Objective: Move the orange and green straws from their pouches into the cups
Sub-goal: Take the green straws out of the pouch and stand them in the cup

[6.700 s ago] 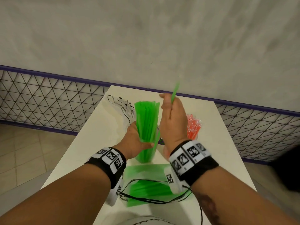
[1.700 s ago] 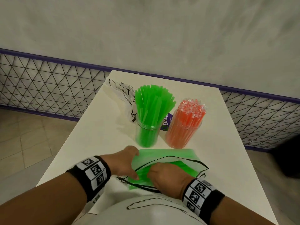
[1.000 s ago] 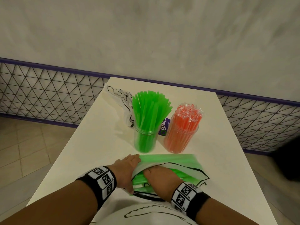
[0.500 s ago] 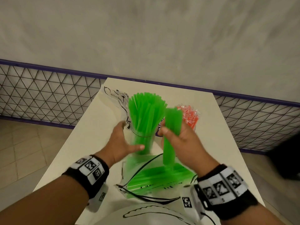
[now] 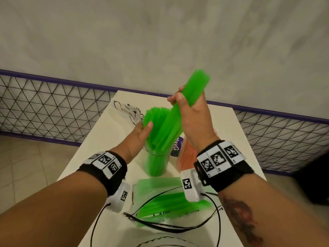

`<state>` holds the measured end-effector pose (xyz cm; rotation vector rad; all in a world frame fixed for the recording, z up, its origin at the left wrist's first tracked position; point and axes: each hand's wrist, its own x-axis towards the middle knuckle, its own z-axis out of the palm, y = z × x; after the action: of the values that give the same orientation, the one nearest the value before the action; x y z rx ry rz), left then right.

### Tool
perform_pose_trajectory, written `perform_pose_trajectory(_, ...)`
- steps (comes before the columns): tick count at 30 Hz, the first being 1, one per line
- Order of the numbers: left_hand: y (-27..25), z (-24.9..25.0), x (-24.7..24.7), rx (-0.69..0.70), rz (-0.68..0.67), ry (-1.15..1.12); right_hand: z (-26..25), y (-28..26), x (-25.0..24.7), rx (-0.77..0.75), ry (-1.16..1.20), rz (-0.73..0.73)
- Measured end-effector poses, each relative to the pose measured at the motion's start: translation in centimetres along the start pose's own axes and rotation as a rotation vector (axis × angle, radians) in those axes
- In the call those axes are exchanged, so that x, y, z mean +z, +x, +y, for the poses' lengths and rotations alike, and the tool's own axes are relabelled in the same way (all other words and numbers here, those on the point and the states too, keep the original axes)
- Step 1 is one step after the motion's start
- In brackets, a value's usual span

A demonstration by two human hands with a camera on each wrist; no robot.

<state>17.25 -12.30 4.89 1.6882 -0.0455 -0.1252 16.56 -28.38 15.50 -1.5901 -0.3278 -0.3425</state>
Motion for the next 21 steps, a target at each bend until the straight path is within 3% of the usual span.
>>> perform_pose_trajectory(3,-0.3,-1.6,0.7,0.011,-0.028,0.066,2.6,-0.1,0.7,-0.014,-0.181,-0.064)
perform_pose_trajectory(8,-0.2,-2.8,1.5,0.087,0.043,0.132,5.6,-0.5,0.5,-0.160,-0.805,-0.210)
perform_pose_trajectory(11,0.4,-2.6,1.7,0.144,0.046,0.110,4.4,-0.7,0.6,-0.200,-0.763,-0.193)
perform_pose_trajectory(14,1.2,-2.7,1.9,0.126,0.041,0.190,2.5,-0.4,0.8,-0.362,-0.689,-0.183)
perform_pose_trajectory(17,1.4,-3.4,2.2,0.076,0.076,0.233,1.9,0.2,1.5,-0.418,-1.027,-0.439)
perform_pose_trajectory(19,1.3,-3.8,2.2,0.041,0.093,0.282,2.8,0.4,1.8,-0.308,-1.264,-0.652)
perform_pose_trajectory(21,1.4,-4.0,2.1,0.045,0.092,0.342,3.4,0.3,2.0,-0.244,-1.346,-0.718)
